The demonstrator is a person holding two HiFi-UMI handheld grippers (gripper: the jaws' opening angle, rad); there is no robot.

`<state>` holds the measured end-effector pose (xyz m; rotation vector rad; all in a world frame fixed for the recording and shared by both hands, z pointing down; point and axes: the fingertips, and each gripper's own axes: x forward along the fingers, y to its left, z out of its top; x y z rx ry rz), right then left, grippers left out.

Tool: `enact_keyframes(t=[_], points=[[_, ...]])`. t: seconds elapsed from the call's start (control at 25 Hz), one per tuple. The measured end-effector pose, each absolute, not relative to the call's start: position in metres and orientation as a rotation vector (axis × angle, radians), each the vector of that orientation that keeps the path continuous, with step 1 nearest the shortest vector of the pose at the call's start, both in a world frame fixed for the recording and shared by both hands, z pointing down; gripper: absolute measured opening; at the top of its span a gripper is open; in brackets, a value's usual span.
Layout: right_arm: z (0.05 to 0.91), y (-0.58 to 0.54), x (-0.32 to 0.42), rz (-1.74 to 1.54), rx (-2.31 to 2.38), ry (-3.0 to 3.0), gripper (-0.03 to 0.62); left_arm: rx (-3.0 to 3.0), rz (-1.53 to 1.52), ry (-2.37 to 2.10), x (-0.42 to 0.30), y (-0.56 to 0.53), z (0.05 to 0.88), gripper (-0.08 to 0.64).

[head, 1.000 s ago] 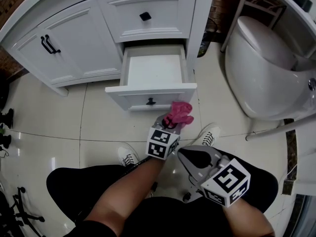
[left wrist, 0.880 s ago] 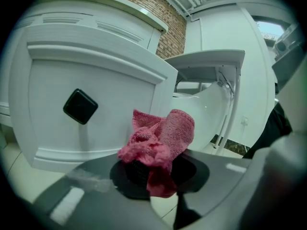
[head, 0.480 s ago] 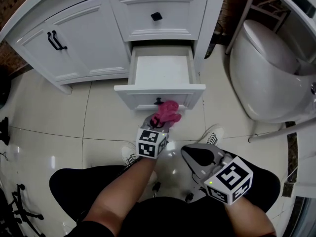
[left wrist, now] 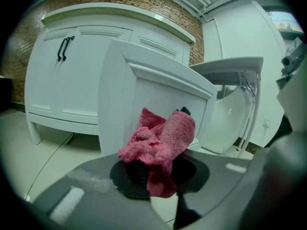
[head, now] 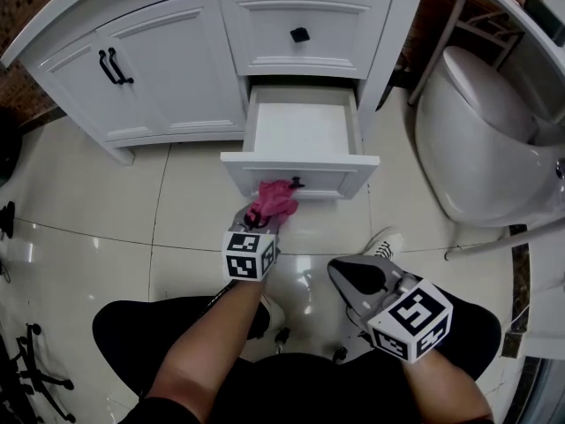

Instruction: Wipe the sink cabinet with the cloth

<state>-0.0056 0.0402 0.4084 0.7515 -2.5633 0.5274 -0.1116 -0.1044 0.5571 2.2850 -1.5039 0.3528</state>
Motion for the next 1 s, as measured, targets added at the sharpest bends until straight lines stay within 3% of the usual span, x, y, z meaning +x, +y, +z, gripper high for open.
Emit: enact_keyframes(t=[0.56,1.0], points=[[0.398,0.036,-0.005,0.493,0.798,-2.581,0.008,2.170,0.389,-1.607,-0.177,-0.090,0.539,0.091],[0.363,0.026,0.015,0.430,0.927,-2.605,0.008,2.346,0.282,-1.350,-0.143,-0.042,0.414,0.091]])
